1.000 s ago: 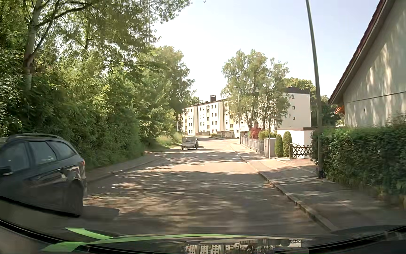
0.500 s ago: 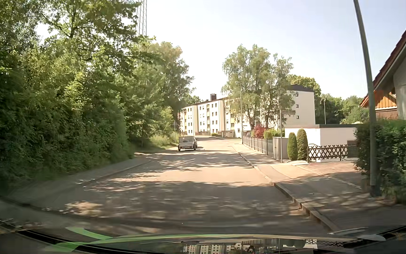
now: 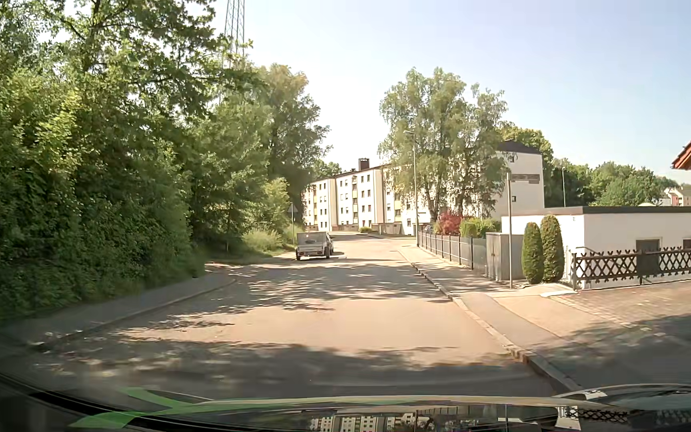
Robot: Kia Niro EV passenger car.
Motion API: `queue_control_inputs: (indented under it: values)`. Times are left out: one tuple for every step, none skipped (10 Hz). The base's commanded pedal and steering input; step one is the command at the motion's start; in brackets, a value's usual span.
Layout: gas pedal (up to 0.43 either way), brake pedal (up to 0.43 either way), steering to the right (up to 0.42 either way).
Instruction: Follow the waypoints while adhering to traffic rules and regulations
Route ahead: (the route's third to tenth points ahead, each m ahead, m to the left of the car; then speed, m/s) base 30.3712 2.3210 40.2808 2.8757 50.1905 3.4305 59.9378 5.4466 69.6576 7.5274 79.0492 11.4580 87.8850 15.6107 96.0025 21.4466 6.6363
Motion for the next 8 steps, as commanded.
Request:
queue_control_inputs:
  values:
    - [0.008, 0.000, -0.006]
    - [0.008, 0.000, -0.006]
    - [0.020, 0.000, -0.007]
    - [0.020, 0.000, -0.006]
    - [0.020, 0.000, -0.007]
    - [0.020, 0.000, -0.006]
    - [0.020, 0.000, -0.006]
    - [0.020, 0.000, -0.007]
